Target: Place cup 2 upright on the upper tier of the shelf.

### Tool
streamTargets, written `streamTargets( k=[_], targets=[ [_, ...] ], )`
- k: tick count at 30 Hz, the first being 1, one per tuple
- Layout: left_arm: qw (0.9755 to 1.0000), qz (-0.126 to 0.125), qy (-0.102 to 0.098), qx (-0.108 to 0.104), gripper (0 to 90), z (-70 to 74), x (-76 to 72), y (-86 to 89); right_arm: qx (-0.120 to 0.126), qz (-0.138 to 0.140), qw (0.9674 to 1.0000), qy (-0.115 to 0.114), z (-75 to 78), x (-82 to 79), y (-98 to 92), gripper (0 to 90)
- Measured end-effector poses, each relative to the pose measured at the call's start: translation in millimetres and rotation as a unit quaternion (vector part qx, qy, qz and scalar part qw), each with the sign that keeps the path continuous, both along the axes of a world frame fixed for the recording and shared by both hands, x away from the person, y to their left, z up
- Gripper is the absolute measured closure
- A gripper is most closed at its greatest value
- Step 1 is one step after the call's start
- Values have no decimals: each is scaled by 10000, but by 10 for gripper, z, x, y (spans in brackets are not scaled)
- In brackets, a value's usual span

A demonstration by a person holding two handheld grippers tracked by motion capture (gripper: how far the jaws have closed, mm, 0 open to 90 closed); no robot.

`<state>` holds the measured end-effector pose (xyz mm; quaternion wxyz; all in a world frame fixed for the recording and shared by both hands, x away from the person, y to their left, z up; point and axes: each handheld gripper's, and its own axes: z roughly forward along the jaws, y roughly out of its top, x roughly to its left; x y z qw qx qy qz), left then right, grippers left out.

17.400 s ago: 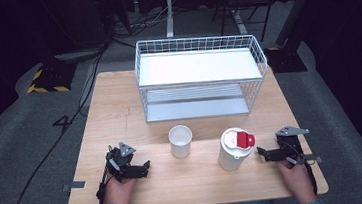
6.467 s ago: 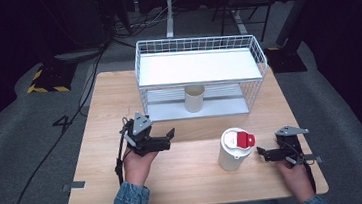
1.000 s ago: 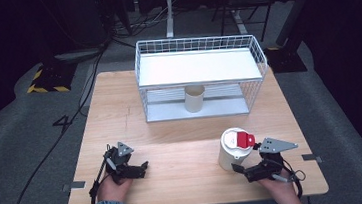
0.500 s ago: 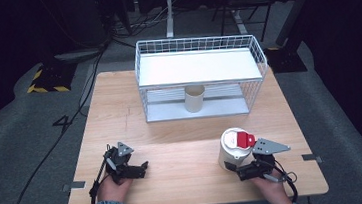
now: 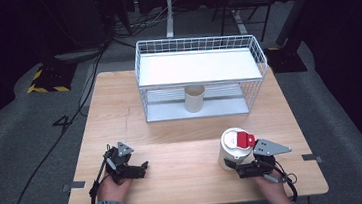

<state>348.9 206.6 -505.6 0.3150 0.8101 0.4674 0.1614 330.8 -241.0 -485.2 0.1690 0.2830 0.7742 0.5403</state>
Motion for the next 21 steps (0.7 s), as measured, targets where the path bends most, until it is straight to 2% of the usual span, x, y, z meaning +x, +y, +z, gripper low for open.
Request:
streamTargets(
  k=[12,21],
  targets=[
    [10000,1,1,-1,2,0,0,0,-18,-8,10000,20,12,-9,-5,139],
    [10000,1,-1,-5,2,0,0,0,-60,-6,10000,-49,16,-20,-2,142]
  ],
)
